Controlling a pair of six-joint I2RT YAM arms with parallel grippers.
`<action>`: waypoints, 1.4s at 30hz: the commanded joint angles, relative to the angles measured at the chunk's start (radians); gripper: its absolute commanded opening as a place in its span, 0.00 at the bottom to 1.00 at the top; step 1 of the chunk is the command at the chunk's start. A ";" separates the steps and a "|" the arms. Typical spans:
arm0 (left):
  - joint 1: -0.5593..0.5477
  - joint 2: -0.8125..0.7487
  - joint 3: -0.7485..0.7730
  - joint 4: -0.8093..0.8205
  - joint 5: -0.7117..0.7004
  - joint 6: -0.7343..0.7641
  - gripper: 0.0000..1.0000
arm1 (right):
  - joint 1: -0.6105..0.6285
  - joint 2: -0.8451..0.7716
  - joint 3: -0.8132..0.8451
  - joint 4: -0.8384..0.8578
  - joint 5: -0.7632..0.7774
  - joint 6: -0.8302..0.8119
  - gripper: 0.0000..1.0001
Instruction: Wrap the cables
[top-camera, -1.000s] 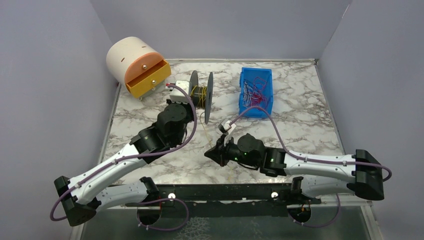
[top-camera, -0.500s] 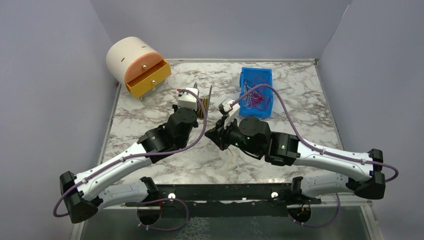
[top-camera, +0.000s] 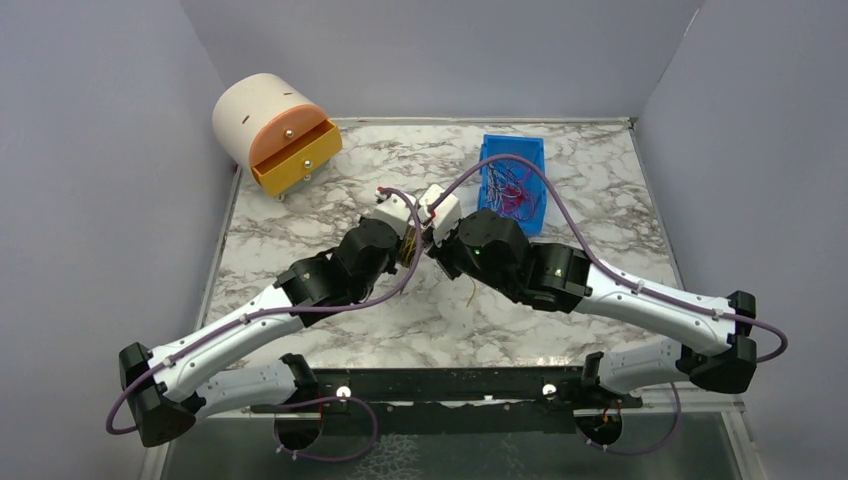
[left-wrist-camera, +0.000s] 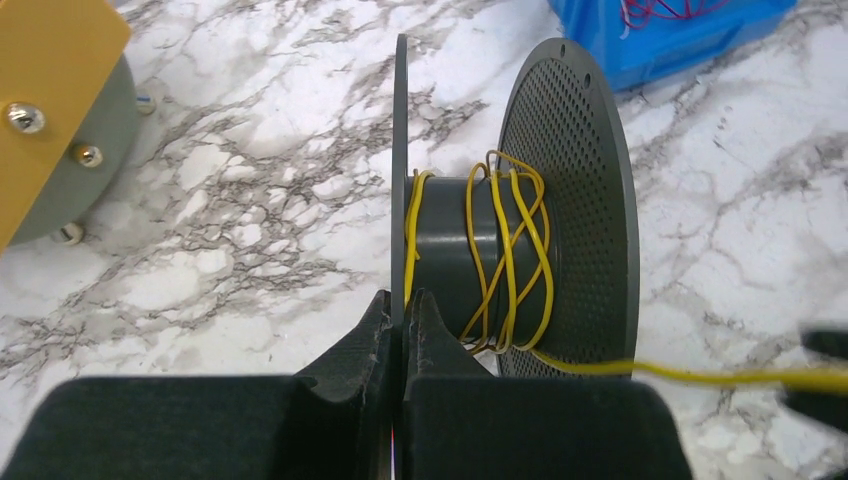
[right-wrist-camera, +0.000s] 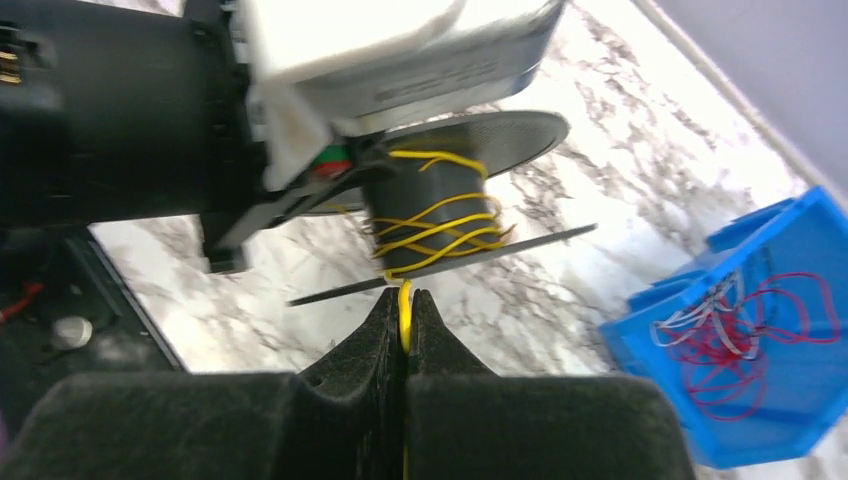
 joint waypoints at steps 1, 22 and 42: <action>0.000 -0.066 0.012 -0.033 0.148 0.087 0.00 | -0.047 -0.022 0.039 -0.001 0.011 -0.154 0.01; 0.001 -0.268 0.048 -0.141 0.588 0.202 0.00 | -0.279 -0.131 -0.285 0.211 0.038 -0.159 0.01; 0.000 -0.386 0.171 -0.177 0.751 0.209 0.00 | -0.296 -0.270 -0.543 0.254 -0.195 0.082 0.01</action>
